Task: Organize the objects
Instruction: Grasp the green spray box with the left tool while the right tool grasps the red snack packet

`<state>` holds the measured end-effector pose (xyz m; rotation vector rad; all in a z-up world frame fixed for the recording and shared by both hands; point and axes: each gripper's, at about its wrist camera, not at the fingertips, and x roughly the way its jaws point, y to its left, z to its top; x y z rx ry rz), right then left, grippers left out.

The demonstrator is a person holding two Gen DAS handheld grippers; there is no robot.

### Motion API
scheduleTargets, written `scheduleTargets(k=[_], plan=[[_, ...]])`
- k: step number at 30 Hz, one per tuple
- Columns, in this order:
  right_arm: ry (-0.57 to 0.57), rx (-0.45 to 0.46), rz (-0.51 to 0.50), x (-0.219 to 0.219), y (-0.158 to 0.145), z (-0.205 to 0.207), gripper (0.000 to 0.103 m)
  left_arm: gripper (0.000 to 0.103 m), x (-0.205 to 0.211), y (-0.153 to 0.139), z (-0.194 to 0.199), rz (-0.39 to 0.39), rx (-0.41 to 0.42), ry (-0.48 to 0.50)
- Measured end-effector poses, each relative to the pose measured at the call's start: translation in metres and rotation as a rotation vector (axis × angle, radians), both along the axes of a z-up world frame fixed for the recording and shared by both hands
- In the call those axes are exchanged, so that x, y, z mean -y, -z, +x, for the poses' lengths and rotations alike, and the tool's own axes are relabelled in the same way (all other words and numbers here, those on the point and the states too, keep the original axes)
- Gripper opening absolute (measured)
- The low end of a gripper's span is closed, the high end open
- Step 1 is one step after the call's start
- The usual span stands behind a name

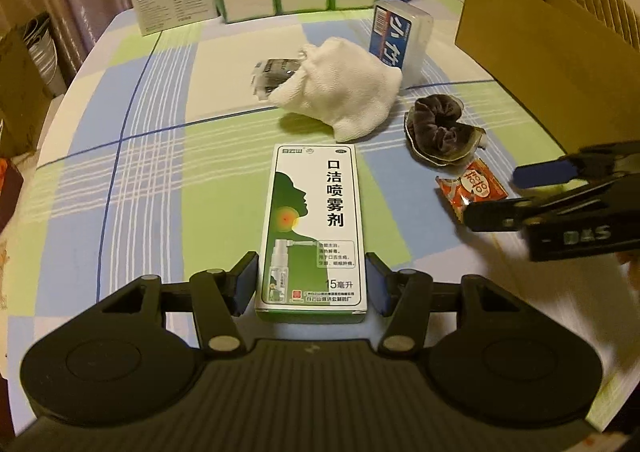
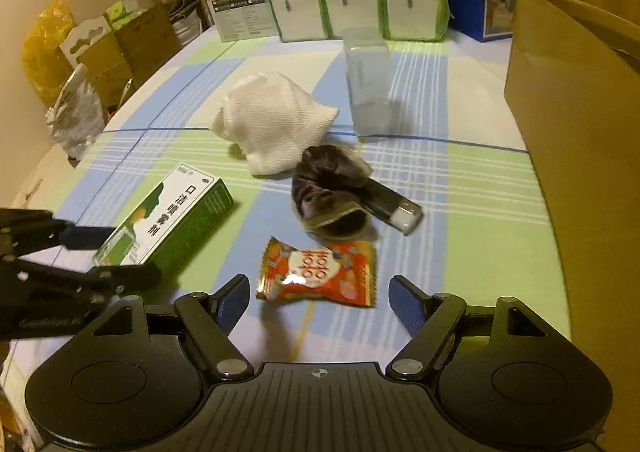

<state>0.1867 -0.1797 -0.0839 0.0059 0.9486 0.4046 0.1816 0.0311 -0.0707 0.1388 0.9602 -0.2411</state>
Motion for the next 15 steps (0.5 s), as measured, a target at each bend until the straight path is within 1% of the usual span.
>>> scheduleTargets(k=[2, 5, 6, 7, 9, 11, 13, 15], plan=[[0.001, 0.003, -0.007, -0.007, 0.005, 0.002, 0.074, 0.053, -0.002, 0.0, -0.001, -0.01, 0.003, -0.003], [-0.002, 0.047, -0.056, -0.015, 0.008, 0.004, 0.074, 0.056, -0.003, 0.0, -0.001, -0.016, 0.012, 0.004], [-0.004, 0.056, -0.075, -0.018, 0.009, 0.004, 0.072, 0.057, -0.002, 0.0, -0.001, -0.018, 0.012, 0.008], [-0.008, 0.064, -0.095, -0.019, 0.009, 0.003, 0.065, 0.057, -0.002, 0.0, -0.001, -0.021, 0.014, 0.012], [-0.021, 0.085, -0.137, -0.022, 0.011, 0.0, 0.057, 0.059, -0.001, 0.0, 0.0, -0.025, 0.02, 0.015], [-0.02, 0.089, -0.135, -0.021, 0.011, -0.001, 0.053, 0.06, 0.0, 0.001, 0.002, -0.027, 0.023, 0.017], [-0.019, 0.095, -0.134, -0.021, 0.01, -0.002, 0.046, 0.06, 0.002, 0.003, 0.006, -0.021, 0.023, 0.023], [-0.022, 0.101, -0.138, -0.02, 0.01, -0.001, 0.043, 0.06, 0.004, 0.004, 0.009, -0.018, 0.022, 0.027]])
